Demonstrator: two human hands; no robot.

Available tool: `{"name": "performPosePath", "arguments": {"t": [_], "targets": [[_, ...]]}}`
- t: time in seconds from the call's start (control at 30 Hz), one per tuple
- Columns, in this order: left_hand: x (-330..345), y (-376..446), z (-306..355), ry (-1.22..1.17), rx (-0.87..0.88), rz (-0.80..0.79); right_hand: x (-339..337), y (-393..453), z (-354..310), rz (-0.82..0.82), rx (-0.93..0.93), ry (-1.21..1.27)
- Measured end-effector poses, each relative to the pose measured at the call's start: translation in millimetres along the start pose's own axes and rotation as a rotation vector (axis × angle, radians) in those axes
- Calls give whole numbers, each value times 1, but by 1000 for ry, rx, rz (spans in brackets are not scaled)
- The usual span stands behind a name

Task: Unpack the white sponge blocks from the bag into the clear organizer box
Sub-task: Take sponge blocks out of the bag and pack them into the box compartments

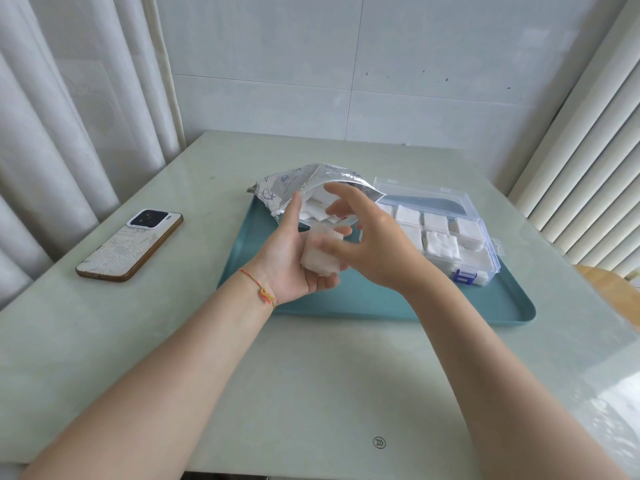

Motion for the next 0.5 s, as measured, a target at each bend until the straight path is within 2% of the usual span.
{"name": "performPosePath", "arguments": {"t": [0.07,0.17,0.5], "targets": [[4,-1,0,20,-11,-78,-6,1,-2,80,-16,-22],[9,-2,0,50,-22,-133,-5,2,0,67,0,-80],[6,-1,-1,91,-32,-125,-6,2,-3,115,-56,-119]]}}
Point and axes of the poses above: each hand's wrist, its own y-axis towards the middle knuckle, its own x-axis out of the palm, z = x × y, the point moved 4 cm from there along y, towards the middle knuckle, and after that the axes turned 15 degrees about x, right-handed, at the moved point
